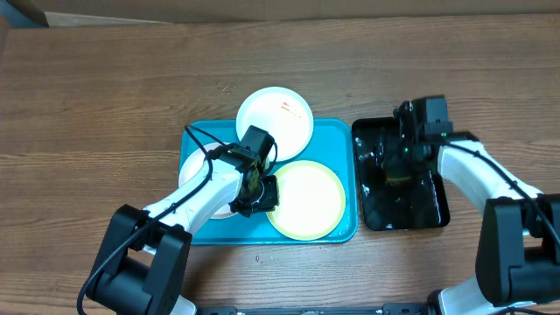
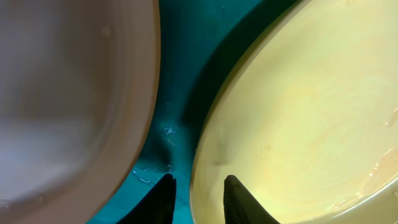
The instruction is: Clean dirty plates on tray and stack at the side
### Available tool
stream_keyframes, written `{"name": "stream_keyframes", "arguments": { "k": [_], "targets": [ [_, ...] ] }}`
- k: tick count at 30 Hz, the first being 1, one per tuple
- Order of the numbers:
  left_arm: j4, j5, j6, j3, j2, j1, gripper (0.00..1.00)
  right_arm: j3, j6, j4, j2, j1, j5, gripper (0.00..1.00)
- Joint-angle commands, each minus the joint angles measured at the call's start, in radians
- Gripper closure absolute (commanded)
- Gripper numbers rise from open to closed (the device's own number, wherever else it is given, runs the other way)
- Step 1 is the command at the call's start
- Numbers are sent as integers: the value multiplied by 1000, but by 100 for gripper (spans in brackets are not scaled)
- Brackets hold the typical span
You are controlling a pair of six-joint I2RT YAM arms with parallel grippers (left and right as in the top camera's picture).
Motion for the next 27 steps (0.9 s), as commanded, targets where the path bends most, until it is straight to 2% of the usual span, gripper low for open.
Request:
{"name": "stream_keyframes", "arguments": {
  "k": [1,11,12,14,17,27],
  "targets": [
    [1,6,12,6,13,1,73,128,13,-48,-21,-4,-32,19],
    [18,-6,12,3,34,1,79,287,77,-258,-22,-109,-32,16],
    [18,-6,12,3,36,1,80,293,80,-268,-22,-126,-32,15],
    [17,2,14,3,36,1,90,298,80,-288,-22,-161,-32,14],
    [-22,25,42,22,33,10,96,298,80,-315,-22,-210,-32,13],
    [-221,24,159,208,33,66,96,298,79,-340,-22,-328,-32,8]
  ]
}}
